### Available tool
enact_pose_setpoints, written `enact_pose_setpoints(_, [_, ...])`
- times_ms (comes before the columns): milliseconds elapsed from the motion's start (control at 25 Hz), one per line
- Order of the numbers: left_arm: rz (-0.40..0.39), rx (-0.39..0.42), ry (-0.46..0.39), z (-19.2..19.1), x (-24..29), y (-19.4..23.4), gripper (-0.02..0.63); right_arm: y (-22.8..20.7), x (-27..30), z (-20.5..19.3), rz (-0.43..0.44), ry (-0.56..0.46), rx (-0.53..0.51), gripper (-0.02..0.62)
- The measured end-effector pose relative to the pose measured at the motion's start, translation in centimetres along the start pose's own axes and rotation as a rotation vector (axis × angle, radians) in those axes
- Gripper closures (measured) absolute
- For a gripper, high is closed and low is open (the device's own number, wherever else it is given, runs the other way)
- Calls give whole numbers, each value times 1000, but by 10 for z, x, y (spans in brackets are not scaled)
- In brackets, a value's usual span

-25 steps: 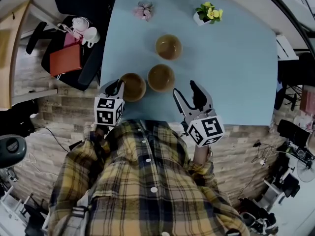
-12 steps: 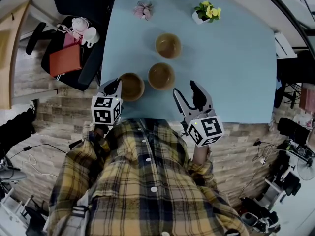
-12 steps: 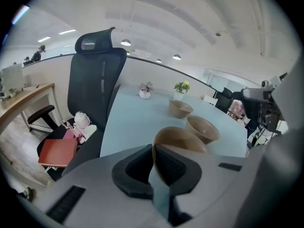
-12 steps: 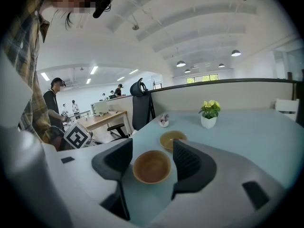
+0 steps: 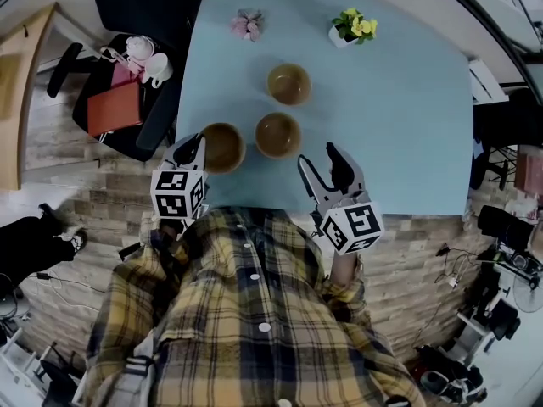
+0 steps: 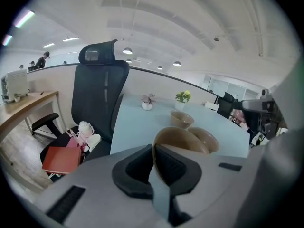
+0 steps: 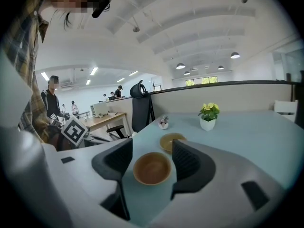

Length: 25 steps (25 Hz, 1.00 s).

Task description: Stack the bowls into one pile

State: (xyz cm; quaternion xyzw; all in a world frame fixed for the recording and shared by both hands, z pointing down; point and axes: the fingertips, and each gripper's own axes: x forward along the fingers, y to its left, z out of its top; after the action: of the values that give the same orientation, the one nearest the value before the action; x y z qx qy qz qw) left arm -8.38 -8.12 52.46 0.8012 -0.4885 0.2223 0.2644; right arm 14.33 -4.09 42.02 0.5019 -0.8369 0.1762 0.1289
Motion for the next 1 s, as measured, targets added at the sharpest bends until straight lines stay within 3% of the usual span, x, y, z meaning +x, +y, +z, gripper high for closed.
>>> enact_pose_setpoints(520, [-102,71,-66,59,15,-41,598,-19,-20,-5,-77,-21,39,345])
enact_pose_setpoints(1000, [-254,175,-14,65,57,-105,598,-37,-54,-31,-190,-5,118,345])
